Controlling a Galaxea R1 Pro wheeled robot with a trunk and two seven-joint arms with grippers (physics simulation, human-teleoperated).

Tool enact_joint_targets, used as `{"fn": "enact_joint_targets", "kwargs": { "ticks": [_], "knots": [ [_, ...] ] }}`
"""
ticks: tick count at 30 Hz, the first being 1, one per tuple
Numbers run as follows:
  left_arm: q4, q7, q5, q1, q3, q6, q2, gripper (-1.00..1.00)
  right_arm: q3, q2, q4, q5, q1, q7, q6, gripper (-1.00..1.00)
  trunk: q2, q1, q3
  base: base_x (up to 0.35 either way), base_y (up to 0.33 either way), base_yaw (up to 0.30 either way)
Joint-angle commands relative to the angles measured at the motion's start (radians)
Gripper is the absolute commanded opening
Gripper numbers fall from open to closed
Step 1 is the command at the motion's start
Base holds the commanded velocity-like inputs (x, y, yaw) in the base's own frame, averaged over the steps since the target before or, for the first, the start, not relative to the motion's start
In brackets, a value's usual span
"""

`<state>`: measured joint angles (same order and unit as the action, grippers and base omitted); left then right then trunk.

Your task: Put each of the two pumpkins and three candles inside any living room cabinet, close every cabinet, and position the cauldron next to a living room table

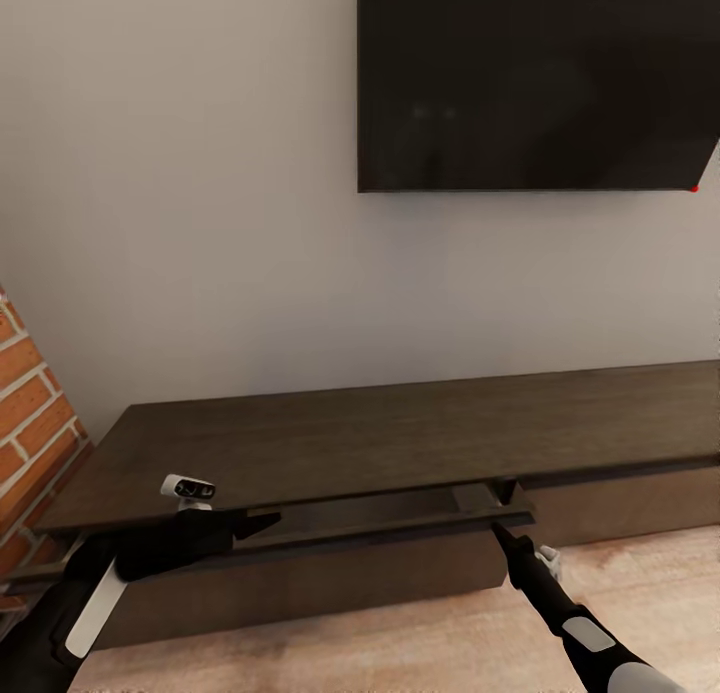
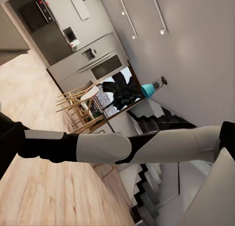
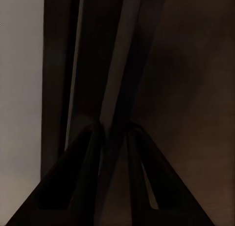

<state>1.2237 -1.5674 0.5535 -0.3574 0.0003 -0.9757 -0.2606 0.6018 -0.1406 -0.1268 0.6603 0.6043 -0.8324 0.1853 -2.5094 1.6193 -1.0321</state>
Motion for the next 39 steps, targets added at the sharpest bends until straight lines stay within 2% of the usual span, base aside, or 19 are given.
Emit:
{"fn": "enact_joint_targets", "kwargs": {
  "ticks": [1,39],
  "knots": [
    [0.000,-0.003,0.000,0.000,0.000,-0.011,0.000,1.00,0.004,0.000,0.001,0.012,0.000,-0.007,0.011,-1.00,0.000,0.000,-0.001,-0.147,0.000,0.000],
    [0.010,-0.003,0.000,0.006,0.000,-0.011,0.001,1.00,0.005,0.001,0.000,0.010,0.000,-0.007,0.008,-1.00,0.000,0.000,-0.001,-0.077,0.000,0.000]
  ]
}}
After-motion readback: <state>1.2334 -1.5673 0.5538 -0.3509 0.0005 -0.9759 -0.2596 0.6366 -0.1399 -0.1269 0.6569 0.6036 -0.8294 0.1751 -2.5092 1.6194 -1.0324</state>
